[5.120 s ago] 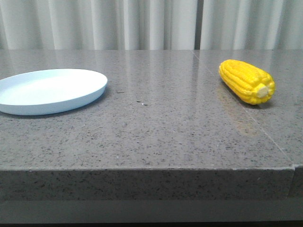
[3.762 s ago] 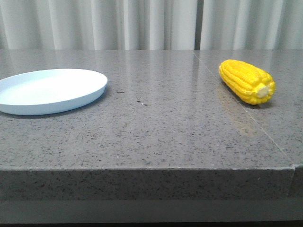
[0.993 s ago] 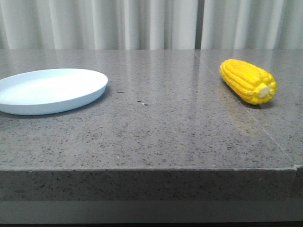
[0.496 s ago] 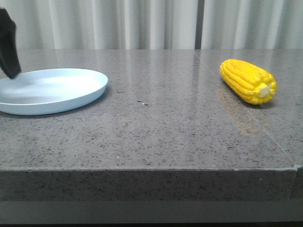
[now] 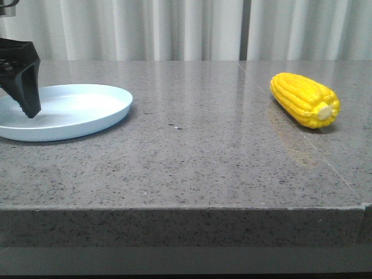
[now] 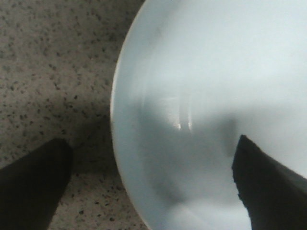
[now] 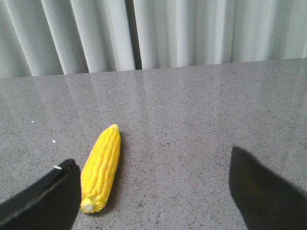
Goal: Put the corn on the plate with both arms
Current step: 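Lower the left gripper onto the pale blue plate's rim and grip it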
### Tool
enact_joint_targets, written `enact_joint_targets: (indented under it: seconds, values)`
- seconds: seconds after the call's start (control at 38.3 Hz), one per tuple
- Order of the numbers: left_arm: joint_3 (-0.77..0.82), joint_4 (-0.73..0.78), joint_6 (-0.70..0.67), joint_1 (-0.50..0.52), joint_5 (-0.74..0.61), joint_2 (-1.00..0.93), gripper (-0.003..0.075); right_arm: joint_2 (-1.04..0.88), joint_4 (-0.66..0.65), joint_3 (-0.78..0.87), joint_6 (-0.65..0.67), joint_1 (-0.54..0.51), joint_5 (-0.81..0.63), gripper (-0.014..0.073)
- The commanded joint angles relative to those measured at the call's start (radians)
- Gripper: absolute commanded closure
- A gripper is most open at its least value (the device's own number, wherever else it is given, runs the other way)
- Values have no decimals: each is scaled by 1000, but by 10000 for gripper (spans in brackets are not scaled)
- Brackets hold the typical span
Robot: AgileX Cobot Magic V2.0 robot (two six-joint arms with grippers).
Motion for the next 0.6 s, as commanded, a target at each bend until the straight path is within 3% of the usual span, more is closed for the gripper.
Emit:
enact_joint_targets:
  seconds: [0.0,0.39,0.57]
  values:
    - [-31,-14,-7,-8,-19,-35,199,14,-1,-34,-6,-8,-84,-53]
    - [-31,-14,-7,-8,-19,-35,741,14,-1,-34,-6,-8,-84,-53]
    - [-31,-14,-7,-8,-23,-35,741,14,-1,-34,-6,-8,-84,-53]
